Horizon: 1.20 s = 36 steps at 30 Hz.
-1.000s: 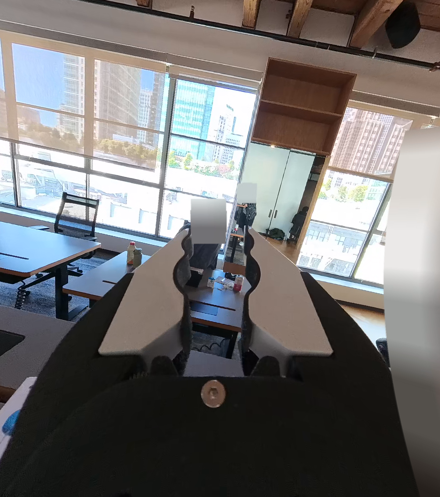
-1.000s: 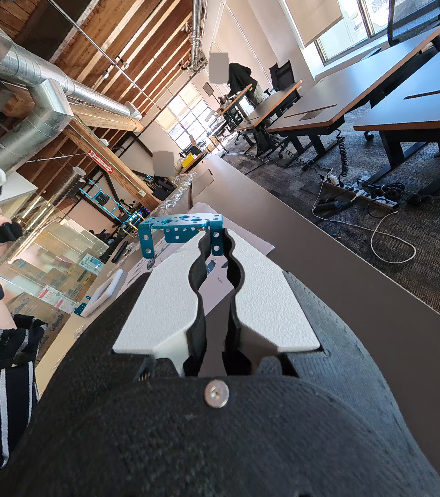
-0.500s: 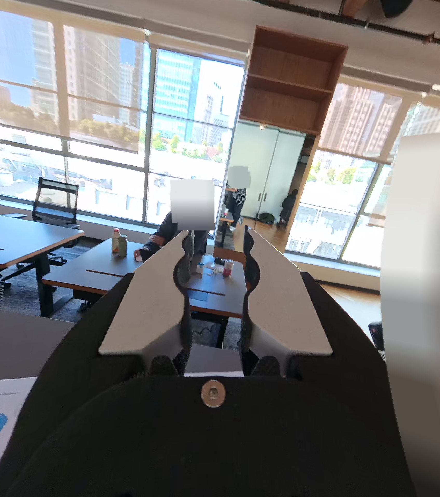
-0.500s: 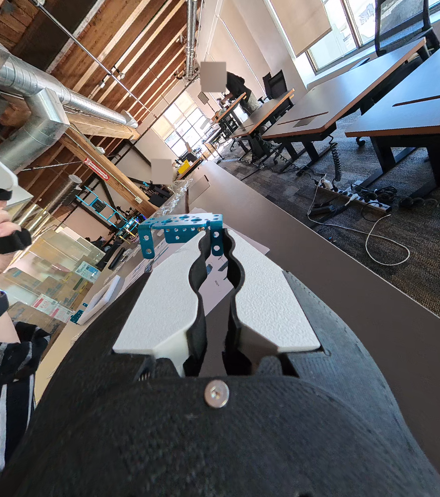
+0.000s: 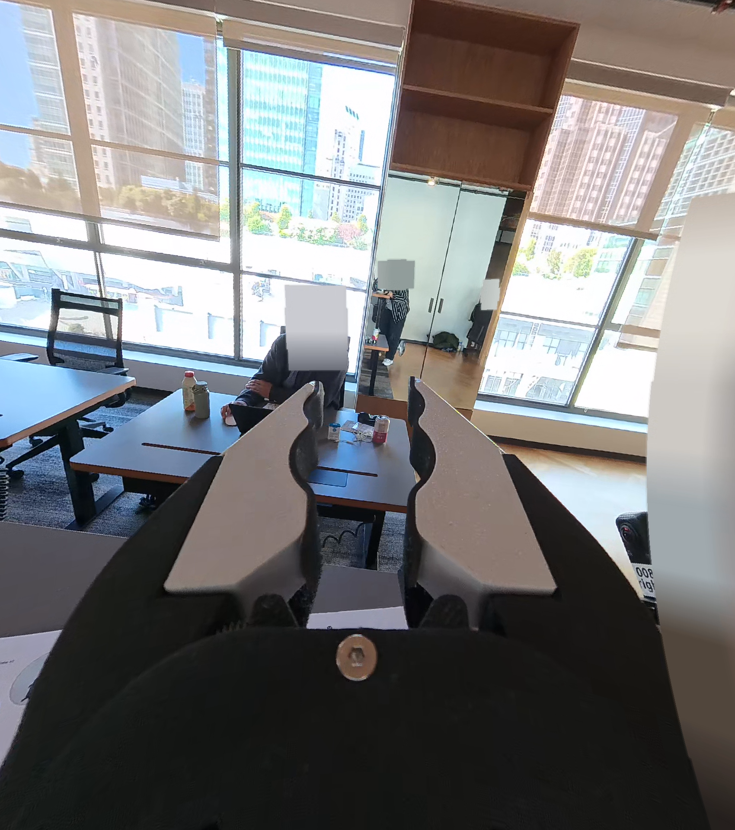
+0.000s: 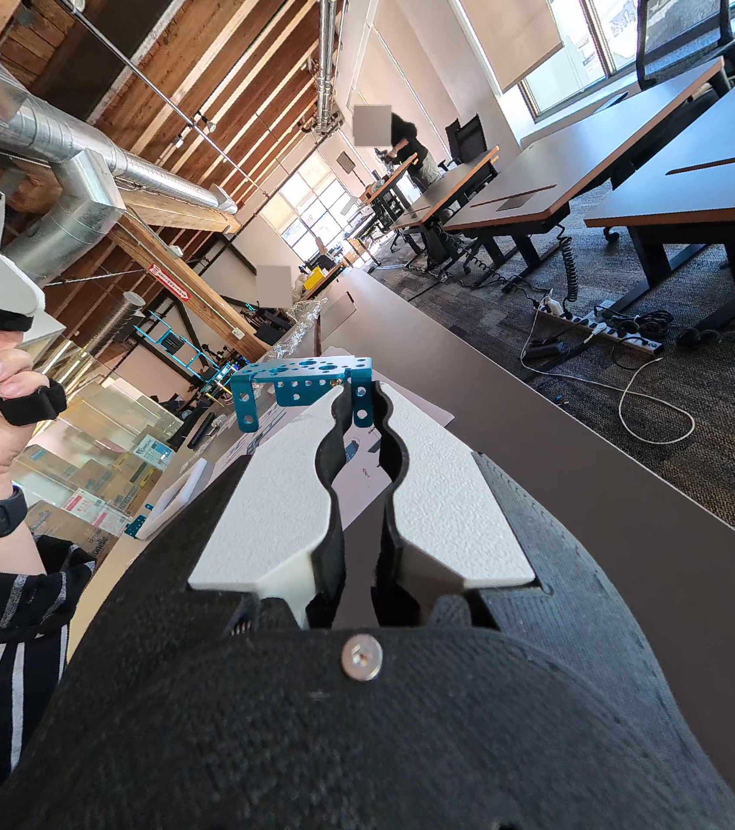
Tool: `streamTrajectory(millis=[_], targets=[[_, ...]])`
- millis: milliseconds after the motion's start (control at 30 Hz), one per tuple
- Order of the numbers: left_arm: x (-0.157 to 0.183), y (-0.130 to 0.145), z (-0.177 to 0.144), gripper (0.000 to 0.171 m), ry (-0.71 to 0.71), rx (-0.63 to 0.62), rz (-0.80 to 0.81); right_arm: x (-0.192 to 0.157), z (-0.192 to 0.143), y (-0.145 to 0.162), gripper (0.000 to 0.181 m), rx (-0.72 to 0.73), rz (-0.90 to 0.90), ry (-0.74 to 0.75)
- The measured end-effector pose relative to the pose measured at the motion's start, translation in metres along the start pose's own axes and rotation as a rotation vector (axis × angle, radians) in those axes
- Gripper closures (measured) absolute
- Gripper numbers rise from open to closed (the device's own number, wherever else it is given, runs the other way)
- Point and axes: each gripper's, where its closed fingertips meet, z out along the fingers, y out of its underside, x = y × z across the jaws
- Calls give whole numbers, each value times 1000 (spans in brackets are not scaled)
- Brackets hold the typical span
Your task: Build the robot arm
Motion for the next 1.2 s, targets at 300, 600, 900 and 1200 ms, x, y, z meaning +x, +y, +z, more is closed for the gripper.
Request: streamTrajectory(millis=[300, 600, 900, 1200], targets=[[-6, -5, -6, 133, -2, -20, -8, 2, 2, 3, 175, -23, 2, 8], [-26, -52, -52, 136, 53, 83, -115, -4, 4, 7, 175, -38, -15, -17], [-36, -58, -69, 138, 82, 55, -132, -4, 7, 13, 175, -72, -23, -11], [-30, -52, -62, 140, 105, 31, -133, -4, 5, 10, 175, -46, -24, -14]])
